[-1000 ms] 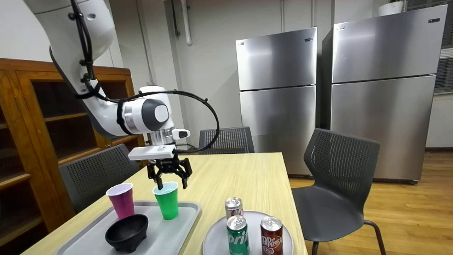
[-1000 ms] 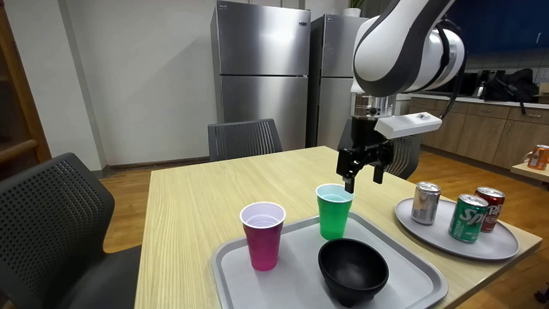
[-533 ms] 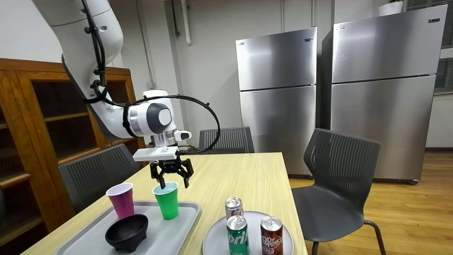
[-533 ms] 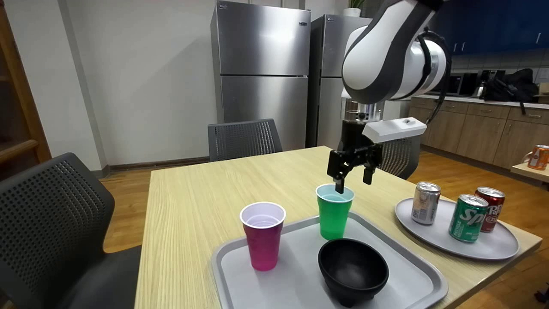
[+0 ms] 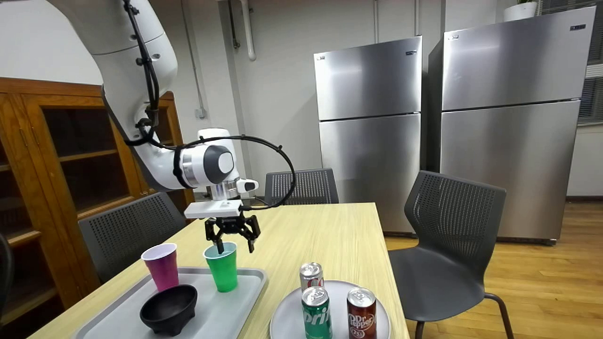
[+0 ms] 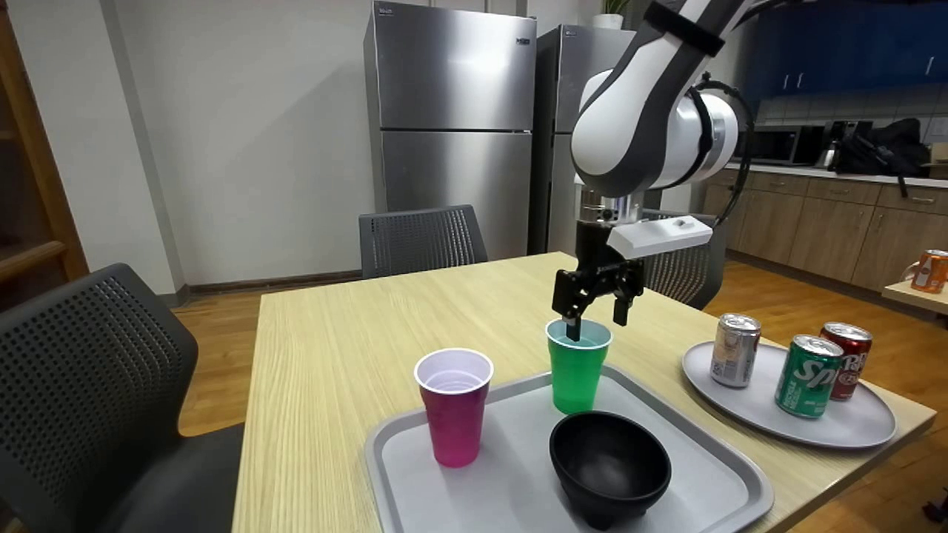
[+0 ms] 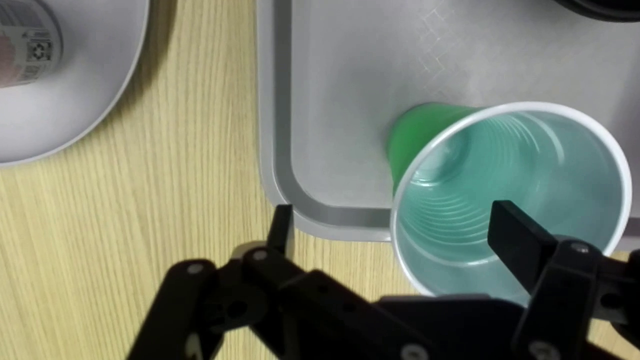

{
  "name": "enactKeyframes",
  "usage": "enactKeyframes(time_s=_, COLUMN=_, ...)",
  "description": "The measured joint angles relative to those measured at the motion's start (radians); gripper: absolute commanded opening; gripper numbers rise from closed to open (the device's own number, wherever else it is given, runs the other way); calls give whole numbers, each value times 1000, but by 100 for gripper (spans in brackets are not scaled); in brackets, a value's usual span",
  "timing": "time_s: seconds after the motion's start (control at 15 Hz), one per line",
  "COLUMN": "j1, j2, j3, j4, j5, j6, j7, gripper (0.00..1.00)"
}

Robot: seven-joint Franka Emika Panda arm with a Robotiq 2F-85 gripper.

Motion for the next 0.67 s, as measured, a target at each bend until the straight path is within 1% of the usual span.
enactKeyframes(time_s=0.07, j1=2, j2=2, j3=0, j4=2, j5=0, j6=0, j7=0, gripper=75)
enactKeyframes(time_s=0.13, j1=5, j2=2, j3=0, j4=2, j5=0, j6=0, j7=0, gripper=74)
enactKeyframes(time_s=0.67, j1=18, j2=2, j3=-1, j4=2, j5=-1, j6=0, j7=0, gripper=12)
